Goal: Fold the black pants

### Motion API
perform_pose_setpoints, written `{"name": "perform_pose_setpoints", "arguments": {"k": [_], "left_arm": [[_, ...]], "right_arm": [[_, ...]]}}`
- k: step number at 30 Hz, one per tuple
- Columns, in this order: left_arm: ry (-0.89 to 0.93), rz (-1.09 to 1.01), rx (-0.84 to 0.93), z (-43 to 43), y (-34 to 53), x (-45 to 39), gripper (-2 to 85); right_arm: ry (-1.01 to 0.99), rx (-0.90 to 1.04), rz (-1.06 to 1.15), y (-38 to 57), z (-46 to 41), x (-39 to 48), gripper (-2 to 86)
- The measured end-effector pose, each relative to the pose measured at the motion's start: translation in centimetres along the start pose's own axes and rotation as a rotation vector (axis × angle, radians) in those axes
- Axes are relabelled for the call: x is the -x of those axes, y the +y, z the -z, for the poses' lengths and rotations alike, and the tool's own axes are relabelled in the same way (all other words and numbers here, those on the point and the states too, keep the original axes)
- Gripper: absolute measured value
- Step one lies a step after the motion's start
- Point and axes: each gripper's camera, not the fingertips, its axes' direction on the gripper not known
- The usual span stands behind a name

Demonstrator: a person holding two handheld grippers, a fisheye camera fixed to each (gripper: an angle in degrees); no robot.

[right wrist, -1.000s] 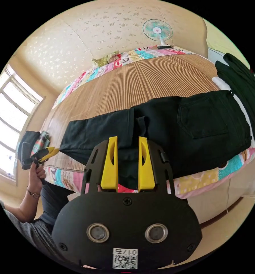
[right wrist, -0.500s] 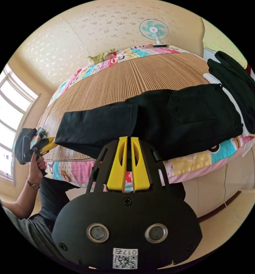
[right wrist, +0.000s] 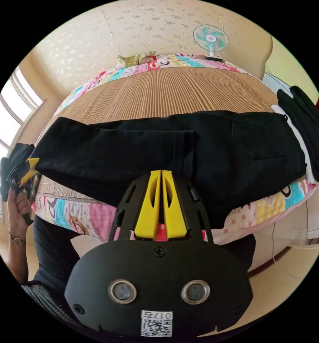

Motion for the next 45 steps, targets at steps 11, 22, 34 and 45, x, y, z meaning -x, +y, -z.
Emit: {"name": "perform_pose_setpoints", "arguments": {"k": [11,22,34,45], "left_arm": [[-0.255,-0.19,-0.357,15.6,2.5,-11.1,5.1],[-0.147,-0.436,-0.003,-8.3,-2.9,-18.9,8.0],[-0.439,-0.011,-0.043,-0.4,1.5,-3.1,15.9],[-0.195,0.235,0.109,-2.4,6.6,4.2,7.7]], "right_arm": [[-0.982,0.266,0.075,-0.6,-3.5,9.8,0.5],[-0.982,0.18,-0.031,-1.2,3.4,-2.2,0.6],[-1.155,0.189,-0.282,4.2,5.7,-15.9,7.3],[-1.187,0.245,-0.173,-3.8,5.7,-6.9,10.1]]}}
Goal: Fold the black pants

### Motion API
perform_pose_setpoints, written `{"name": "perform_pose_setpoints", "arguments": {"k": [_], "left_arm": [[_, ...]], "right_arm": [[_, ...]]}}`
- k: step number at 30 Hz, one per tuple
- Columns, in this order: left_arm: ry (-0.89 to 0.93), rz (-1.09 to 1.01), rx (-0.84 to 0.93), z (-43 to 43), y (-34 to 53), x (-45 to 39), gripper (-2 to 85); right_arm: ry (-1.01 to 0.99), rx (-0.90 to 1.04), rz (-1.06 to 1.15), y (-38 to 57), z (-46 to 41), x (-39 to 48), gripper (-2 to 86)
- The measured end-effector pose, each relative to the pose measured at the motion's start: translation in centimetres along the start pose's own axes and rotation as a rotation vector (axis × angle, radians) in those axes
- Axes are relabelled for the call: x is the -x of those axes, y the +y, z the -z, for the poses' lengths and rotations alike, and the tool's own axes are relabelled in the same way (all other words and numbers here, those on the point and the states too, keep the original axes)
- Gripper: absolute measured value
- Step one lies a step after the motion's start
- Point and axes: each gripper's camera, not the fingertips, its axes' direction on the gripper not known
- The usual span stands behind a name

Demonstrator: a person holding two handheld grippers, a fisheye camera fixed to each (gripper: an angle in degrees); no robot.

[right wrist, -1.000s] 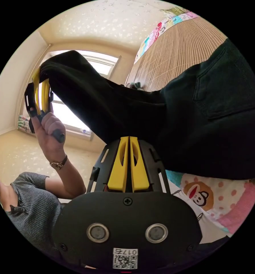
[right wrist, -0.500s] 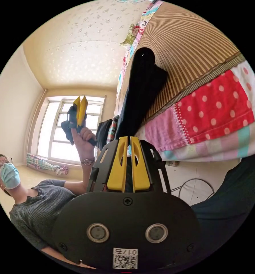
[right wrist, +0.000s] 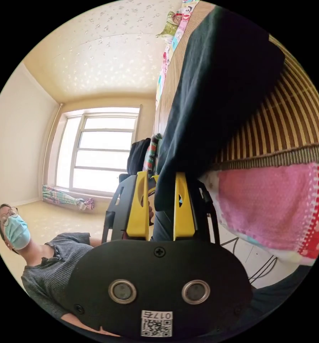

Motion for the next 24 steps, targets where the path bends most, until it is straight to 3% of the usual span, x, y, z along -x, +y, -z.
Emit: {"name": "perform_pose_setpoints", "arguments": {"k": [3,4,5,7,9,10,14,16,18,20,24], "left_arm": [[0.095,-0.152,0.15,-2.9,1.0,-4.0,4.9],[0.216,-0.251,0.258,-4.7,1.3,-6.1,1.1],[0.395,-0.379,0.421,-6.9,1.9,-8.4,0.9],[0.583,-0.496,0.606,-8.8,3.1,-11.1,0.8],[0.545,-0.564,0.566,-7.7,3.9,-12.1,1.3],[0.443,-0.601,0.495,-6.2,3.8,-12.1,2.8],[0.02,-0.476,0.089,0.6,1.3,-8.1,11.7],[-0.049,-0.377,0.03,2.1,-0.8,-5.5,14.4],[-0.056,-0.257,0.084,1.5,-3.1,-2.7,15.2],[0.048,-0.122,0.241,-1.2,-4.9,0.6,11.9],[0.251,-0.008,0.228,-1.9,-4.2,2.6,5.2]], "right_arm": [[0.116,-0.107,0.087,-1.3,3.3,3.7,9.3],[0.189,-0.193,0.141,-0.6,5.2,5.3,9.1],[0.223,-0.257,0.166,0.0,6.4,6.1,8.8],[0.344,-0.509,0.169,3.8,12.0,7.9,6.3],[0.37,-0.649,0.208,7.3,15.7,9.1,5.0],[0.406,-0.692,0.198,9.3,17.5,9.7,5.1],[0.363,-0.564,0.042,12.6,20.0,8.4,7.9],[0.246,-0.444,-0.042,14.1,18.6,6.6,9.9],[0.181,-0.347,-0.081,14.6,16.4,5.8,11.9],[0.151,-0.254,-0.118,14.3,13.6,5.2,14.5],[0.078,-0.108,-0.142,12.1,7.2,4.0,18.1]]}}
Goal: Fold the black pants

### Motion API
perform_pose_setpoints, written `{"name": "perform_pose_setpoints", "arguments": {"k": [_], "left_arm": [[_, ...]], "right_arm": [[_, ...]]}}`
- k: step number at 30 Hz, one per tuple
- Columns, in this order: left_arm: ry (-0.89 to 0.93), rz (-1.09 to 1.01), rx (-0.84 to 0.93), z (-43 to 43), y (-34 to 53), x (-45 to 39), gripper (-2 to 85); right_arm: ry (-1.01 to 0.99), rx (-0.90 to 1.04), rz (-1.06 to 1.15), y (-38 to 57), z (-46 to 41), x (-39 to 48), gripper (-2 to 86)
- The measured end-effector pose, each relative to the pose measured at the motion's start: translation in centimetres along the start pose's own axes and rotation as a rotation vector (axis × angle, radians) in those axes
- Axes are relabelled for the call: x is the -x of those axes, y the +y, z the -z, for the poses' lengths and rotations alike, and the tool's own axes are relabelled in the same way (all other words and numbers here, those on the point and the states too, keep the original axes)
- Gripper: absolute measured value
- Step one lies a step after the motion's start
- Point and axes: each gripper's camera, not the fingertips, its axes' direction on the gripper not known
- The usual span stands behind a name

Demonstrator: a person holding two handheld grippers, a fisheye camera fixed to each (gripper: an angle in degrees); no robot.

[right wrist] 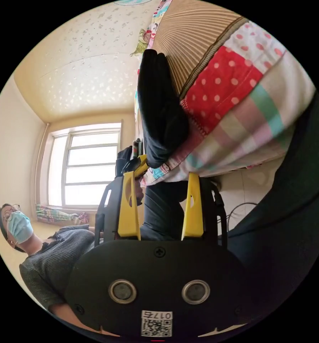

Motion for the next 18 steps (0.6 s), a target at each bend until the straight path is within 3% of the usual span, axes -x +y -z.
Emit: {"name": "perform_pose_setpoints", "arguments": {"k": [2,4,7,9,14,18], "left_arm": [[0.178,0.013,0.128,-2.6,0.8,-0.3,4.5],[0.224,0.001,0.213,-4.5,1.8,-1.7,4.1],[0.203,-0.092,0.282,-6.1,3.3,-5.3,3.8],[0.154,-0.151,0.297,-5.7,3.4,-6.9,3.8],[0.344,-0.352,0.361,-3.0,3.8,-10.4,4.4],[0.315,-0.368,0.345,-1.1,4.1,-10.7,4.8]], "right_arm": [[-0.081,-0.025,0.036,-0.9,-1.3,0.2,17.6],[-0.165,-0.127,0.043,-1.8,-1.1,0.7,15.5],[-0.261,-0.18,0.029,-2.5,-0.3,0.6,10.8],[-0.36,-0.103,0.037,-2.8,-0.3,0.5,7.7],[-0.466,-0.056,0.268,-1.9,2.5,6.0,1.8],[-0.43,-0.128,0.552,-5.1,10.2,13.8,0.4]]}}
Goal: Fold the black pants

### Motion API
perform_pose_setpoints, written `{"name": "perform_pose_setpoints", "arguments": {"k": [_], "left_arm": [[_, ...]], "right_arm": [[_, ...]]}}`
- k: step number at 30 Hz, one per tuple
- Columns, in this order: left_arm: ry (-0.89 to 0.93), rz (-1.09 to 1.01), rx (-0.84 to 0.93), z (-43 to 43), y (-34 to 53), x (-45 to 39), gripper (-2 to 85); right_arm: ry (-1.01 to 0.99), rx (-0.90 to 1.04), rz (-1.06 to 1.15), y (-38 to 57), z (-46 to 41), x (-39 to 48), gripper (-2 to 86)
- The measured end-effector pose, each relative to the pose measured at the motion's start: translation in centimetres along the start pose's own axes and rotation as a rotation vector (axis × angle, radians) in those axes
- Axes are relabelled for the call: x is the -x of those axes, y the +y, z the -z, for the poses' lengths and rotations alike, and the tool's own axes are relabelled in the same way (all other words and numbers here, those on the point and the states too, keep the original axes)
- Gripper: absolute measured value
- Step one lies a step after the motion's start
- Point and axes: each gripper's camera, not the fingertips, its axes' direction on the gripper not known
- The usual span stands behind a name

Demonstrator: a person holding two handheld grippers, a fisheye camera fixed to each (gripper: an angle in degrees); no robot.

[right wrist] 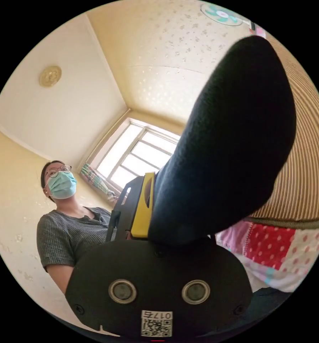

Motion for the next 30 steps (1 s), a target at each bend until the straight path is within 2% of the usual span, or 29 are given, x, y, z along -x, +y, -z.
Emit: {"name": "perform_pose_setpoints", "arguments": {"k": [2,5,8,11,13,14,16,18,21,23,27,30], "left_arm": [[-0.027,0.058,-0.016,0.7,0.1,0.5,5.0],[0.034,0.098,-0.078,1.6,0.0,0.9,5.1],[0.026,0.11,-0.126,2.0,-0.7,0.6,5.1],[-0.006,0.13,-0.144,1.7,-1.5,0.6,5.1],[0.014,0.17,-0.161,1.3,-1.8,1.1,5.1],[0.034,0.189,-0.178,1.0,-1.9,1.4,5.1],[0.047,0.222,-0.176,0.4,-2.3,2.0,5.1],[0.032,0.252,-0.156,-0.4,-2.7,2.3,5.1],[0.008,0.239,-0.157,-0.9,-3.4,1.5,5.0],[-0.058,0.212,-0.189,-0.9,-3.8,0.4,5.2],[-0.266,0.214,-0.313,0.6,-3.1,-1.3,7.2],[-0.58,0.232,-0.485,4.0,-1.3,-4.0,10.9]], "right_arm": [[0.063,-0.005,0.13,-4.7,2.2,3.8,0.2],[0.194,-0.077,0.347,-12.3,7.3,11.2,0.2],[0.379,-0.224,0.493,-17.7,14.0,18.4,0.5],[0.541,-0.449,0.404,-19.7,21.0,21.1,1.0],[0.628,-0.615,0.123,-19.7,27.6,18.7,1.4],[0.607,-0.654,0.018,-19.4,29.4,17.3,1.6],[0.485,-0.853,-0.286,-15.2,35.1,11.8,2.7],[0.417,-0.954,-0.388,-11.3,37.5,9.1,4.5],[0.293,-0.999,-0.336,-8.3,37.9,7.6,7.4],[0.3,-1.005,-0.257,-7.3,36.8,8.1,9.1],[0.526,-0.98,-0.237,-3.6,32.6,9.7,10.1],[0.701,-0.927,-0.26,0.3,28.5,9.9,6.5]]}}
